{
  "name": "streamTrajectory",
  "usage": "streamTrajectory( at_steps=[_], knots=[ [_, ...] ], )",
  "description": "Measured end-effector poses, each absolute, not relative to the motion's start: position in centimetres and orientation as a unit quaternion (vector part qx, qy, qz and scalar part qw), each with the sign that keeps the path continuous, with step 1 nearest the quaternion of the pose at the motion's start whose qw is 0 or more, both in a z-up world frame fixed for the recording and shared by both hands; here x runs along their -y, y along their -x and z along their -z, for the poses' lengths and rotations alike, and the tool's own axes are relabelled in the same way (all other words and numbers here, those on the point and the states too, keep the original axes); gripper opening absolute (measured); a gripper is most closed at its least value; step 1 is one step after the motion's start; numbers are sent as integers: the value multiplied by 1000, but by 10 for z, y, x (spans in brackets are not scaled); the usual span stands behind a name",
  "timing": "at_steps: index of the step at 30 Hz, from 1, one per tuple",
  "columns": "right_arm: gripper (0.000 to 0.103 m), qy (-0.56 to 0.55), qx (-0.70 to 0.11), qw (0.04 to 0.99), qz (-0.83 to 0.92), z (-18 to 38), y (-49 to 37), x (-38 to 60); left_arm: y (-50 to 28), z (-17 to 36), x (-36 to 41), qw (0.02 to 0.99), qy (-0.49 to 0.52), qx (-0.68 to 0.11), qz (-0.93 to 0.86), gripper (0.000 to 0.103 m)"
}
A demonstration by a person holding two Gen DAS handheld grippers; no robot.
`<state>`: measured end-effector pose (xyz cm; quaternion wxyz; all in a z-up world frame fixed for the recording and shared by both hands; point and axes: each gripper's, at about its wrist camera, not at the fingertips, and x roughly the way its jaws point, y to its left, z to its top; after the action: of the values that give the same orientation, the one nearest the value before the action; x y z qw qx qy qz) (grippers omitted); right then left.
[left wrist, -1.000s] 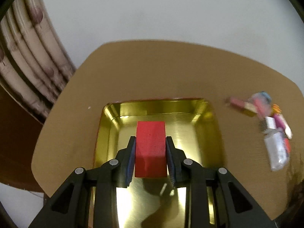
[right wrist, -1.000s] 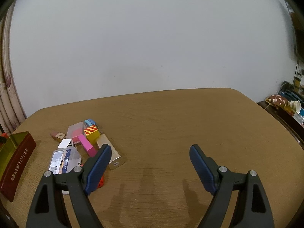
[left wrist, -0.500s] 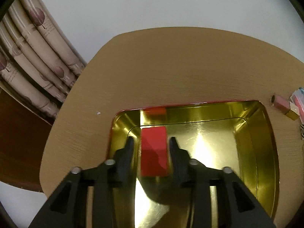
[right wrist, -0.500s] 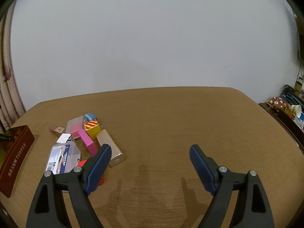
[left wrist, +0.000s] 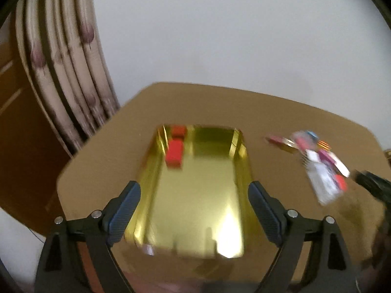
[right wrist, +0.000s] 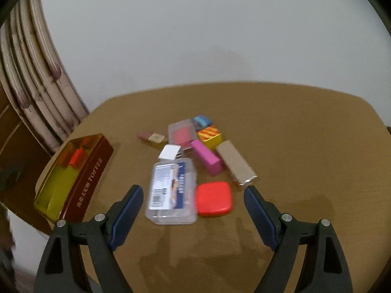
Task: Organize rigid objects
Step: 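Grasp the clear labeled plastic box with the right gripper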
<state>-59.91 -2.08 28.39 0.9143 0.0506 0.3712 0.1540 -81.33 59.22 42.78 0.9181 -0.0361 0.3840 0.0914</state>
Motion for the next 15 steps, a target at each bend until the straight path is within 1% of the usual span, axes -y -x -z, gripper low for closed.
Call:
streamTrajectory(
  at_steps=[1,2,3,4,5,7,9,13,15],
  knots=[
    [87,-51,-390,906,-158,-283,590,14,825,-403,-598,914,46,-393,-86,89],
    [87,-54,-406,898,-162,-283,582,8,849,-402,-600,909,51,-405,-80,89],
    [87,-58,-421,890,-163,-283,574,2,846,-392,-568,905,54,-414,-78,89],
    [87,-57,-439,881,-168,-282,566,-6,863,-374,-568,900,62,-423,-82,89],
    [87,-58,-449,875,-173,-281,566,-16,851,-375,-572,894,72,-434,-85,89],
    [87,-38,-467,868,-164,-280,561,-29,825,-325,-556,882,82,-457,-80,89],
    [87,-33,-487,856,-172,-278,563,-32,820,-311,-563,875,83,-470,-85,89],
    [87,-14,-526,836,-155,-266,547,-48,798,-231,-535,870,64,-481,-83,89],
    [87,-14,-542,827,-149,-262,540,-50,801,-225,-537,871,69,-481,-73,89]
  ],
)
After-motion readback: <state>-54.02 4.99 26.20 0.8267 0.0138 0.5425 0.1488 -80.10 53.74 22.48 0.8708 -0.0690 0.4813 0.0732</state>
